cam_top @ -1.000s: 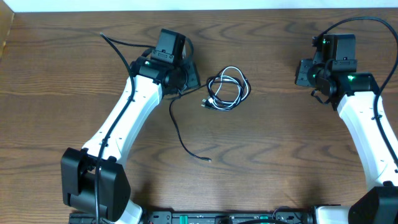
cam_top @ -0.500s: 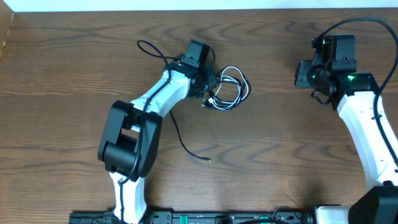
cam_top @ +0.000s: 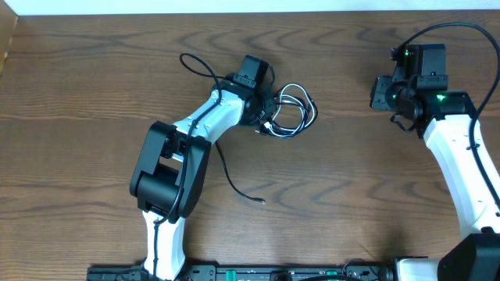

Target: Untangle cables

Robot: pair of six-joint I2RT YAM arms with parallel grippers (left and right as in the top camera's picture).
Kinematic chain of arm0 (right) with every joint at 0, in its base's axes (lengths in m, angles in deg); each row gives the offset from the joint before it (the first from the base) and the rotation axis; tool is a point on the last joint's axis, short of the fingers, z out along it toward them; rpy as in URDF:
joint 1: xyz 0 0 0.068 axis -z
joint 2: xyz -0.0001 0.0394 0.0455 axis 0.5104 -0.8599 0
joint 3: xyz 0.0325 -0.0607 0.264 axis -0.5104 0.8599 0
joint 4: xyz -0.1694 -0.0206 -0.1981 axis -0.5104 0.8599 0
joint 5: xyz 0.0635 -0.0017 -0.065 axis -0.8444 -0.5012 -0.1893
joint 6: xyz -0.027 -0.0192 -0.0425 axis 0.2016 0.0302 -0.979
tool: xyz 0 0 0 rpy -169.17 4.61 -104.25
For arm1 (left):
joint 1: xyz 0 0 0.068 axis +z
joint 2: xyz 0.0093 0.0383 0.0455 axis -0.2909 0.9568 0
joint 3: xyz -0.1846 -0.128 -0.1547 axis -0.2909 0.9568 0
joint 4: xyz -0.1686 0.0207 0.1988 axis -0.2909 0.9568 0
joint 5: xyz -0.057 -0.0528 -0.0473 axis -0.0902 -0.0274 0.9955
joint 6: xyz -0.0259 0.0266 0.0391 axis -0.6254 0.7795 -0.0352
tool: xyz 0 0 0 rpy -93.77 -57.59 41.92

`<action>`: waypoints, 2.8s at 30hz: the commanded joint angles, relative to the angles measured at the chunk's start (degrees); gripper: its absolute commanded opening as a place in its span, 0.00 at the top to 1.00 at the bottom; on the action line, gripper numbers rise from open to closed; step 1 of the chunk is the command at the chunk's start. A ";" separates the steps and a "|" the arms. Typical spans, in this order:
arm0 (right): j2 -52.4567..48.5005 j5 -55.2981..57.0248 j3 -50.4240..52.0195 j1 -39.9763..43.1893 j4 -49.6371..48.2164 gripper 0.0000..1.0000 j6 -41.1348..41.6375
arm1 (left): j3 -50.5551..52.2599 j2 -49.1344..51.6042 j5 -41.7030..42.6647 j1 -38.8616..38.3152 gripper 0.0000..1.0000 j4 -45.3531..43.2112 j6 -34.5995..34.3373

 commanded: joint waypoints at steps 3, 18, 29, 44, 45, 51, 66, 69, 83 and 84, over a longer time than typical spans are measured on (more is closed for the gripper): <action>-0.17 -0.35 -0.46 -0.35 0.22 0.65 0.02 | 1.20 1.01 -0.90 -0.81 0.92 0.50 3.74; -0.70 -29.00 -0.46 -0.39 -6.84 0.55 -6.62 | 1.09 -22.53 7.04 -0.87 0.93 0.98 16.98; -1.14 -35.45 -0.46 -5.44 -8.63 0.49 -10.32 | 1.09 -31.47 23.80 -0.92 0.93 -6.99 13.66; -11.91 -27.28 -0.46 -8.66 -9.68 0.99 -3.30 | 1.09 -34.01 25.73 -0.74 0.93 -9.03 12.66; -11.91 -27.28 -0.46 -8.57 -9.70 0.99 -3.26 | 1.09 -34.01 24.81 -0.63 0.92 -8.68 12.63; -10.60 -19.30 -0.46 -5.92 -7.85 0.99 1.53 | 1.09 -34.01 11.30 1.25 0.92 0.76 12.61; -21.07 -3.28 -0.33 -3.54 -2.16 0.99 7.80 | 1.09 -46.60 6.84 5.25 0.92 -4.94 12.46; -22.82 -3.30 -0.33 -3.32 -2.23 0.99 7.80 | 1.09 -50.18 5.79 6.54 0.93 -4.74 12.63; -24.22 -2.93 -0.22 -1.20 -2.40 0.99 7.78 | 0.66 -54.10 0.04 16.61 0.92 -5.86 12.61; -24.22 -2.78 -0.22 -0.85 -2.32 0.99 7.76 | 0.52 -54.10 0.07 17.90 0.93 -5.86 12.59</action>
